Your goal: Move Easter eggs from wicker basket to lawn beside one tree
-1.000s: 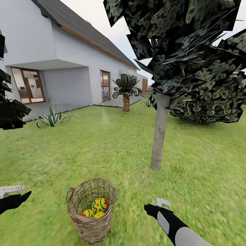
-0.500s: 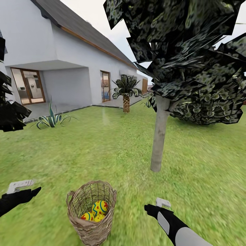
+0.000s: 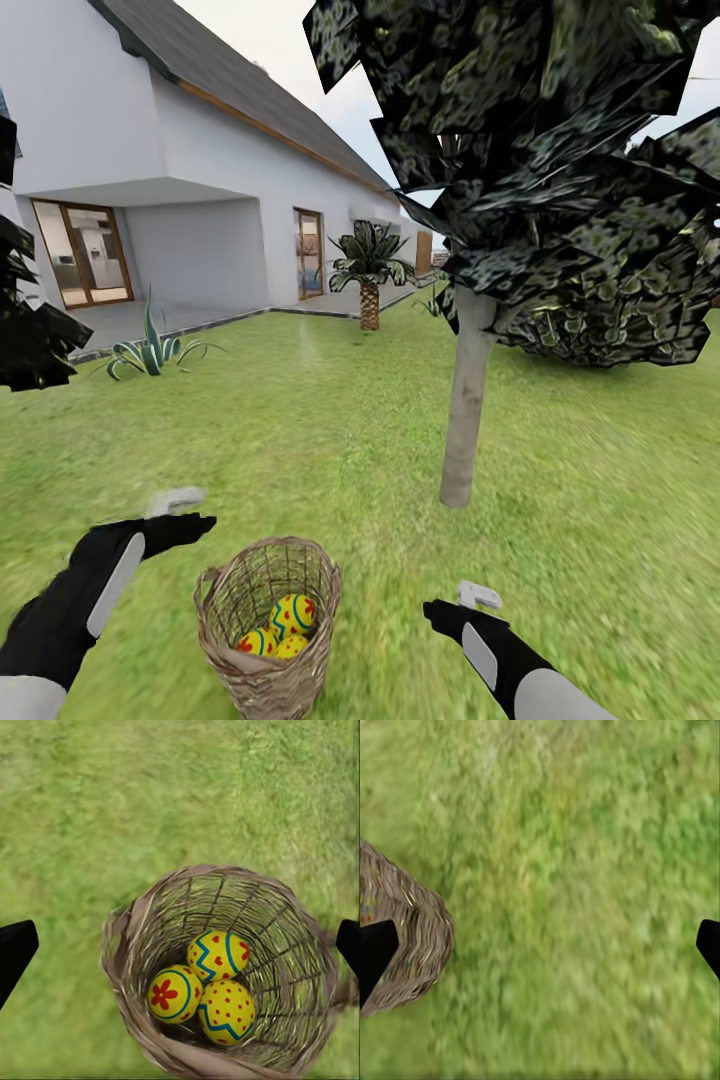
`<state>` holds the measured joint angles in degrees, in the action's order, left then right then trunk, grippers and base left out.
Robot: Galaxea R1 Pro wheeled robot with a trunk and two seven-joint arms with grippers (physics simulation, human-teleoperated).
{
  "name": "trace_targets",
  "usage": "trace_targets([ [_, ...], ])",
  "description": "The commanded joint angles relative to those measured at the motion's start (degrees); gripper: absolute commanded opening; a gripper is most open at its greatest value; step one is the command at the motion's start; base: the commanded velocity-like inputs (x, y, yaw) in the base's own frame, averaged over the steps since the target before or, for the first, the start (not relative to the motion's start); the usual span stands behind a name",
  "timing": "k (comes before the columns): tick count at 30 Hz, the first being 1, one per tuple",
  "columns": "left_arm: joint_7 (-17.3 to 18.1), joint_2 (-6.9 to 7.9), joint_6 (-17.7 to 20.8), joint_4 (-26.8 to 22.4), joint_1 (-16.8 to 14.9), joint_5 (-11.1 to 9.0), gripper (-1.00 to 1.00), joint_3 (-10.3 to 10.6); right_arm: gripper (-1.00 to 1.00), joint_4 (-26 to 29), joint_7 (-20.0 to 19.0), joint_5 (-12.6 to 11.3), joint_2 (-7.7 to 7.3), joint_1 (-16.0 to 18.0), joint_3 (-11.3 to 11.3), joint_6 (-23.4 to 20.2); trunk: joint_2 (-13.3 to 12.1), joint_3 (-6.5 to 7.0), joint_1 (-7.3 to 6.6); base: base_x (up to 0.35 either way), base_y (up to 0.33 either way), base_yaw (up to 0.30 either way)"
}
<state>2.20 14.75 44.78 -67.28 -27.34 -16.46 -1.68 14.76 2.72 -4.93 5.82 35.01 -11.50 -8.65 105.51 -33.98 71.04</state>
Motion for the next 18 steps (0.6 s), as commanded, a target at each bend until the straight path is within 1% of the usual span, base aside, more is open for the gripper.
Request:
trace_targets([
  [1, 0.01, -1.44, 0.08, 5.53, -3.64, 0.15, 1.00, 0.89, 1.00, 0.15, 0.26, -0.52, 0.01, -0.02, 0.08, -0.31, -0.38, 0.12, -0.23, 0.000, 0.000, 0.000],
  [4, -0.17, -2.72, -1.22, 14.20, -8.80, 0.10, 1.00, 3.31, 1.00, 0.17, 0.26, -0.52, 0.01, -0.02, 0.08, -0.31, -1.58, 0.66, -0.89, 0.000, 0.000, 0.000],
  [5, -0.27, -3.34, -3.64, 20.48, -12.15, 0.07, 1.00, 5.40, 1.00, 0.17, 0.28, -0.52, 0.03, -0.04, 0.09, -0.31, -1.99, 0.84, -1.11, 0.000, 0.000, 0.000],
  [7, -0.33, -4.02, -6.36, 26.66, -15.50, 0.06, 1.00, 7.05, 1.00, 0.17, 0.27, -0.52, 0.05, -0.05, 0.12, -0.31, -2.79, 1.19, -1.55, 0.000, 0.000, 0.000],
  [9, -0.37, -4.90, -8.55, 32.63, -18.62, 0.03, 1.00, 8.16, 1.00, 0.17, 0.27, -0.50, 0.06, -0.06, 0.12, -0.31, -3.59, 1.55, -1.99, 0.000, 0.000, 0.000],
  [10, -0.40, -5.78, -10.01, 37.91, -21.34, -0.01, 1.00, 8.91, 1.00, 0.19, 0.27, -0.48, 0.04, -0.05, 0.10, -0.31, -3.99, 1.73, -2.21, 0.000, 0.000, 0.000],
  [14, -0.50, -7.12, -11.63, 45.26, -25.38, -0.05, 1.00, 9.88, 1.00, 0.18, 0.29, -0.39, 0.06, -0.07, 0.13, -0.31, -5.60, 2.45, -3.09, 0.000, 0.000, 0.000],
  [18, -0.49, -7.53, -11.23, 47.65, -27.63, 0.00, 1.00, 10.32, 1.00, 0.18, 0.33, -0.27, 0.08, -0.08, 0.31, -0.28, -7.20, 3.17, -3.97, 0.000, 0.000, 0.000],
])
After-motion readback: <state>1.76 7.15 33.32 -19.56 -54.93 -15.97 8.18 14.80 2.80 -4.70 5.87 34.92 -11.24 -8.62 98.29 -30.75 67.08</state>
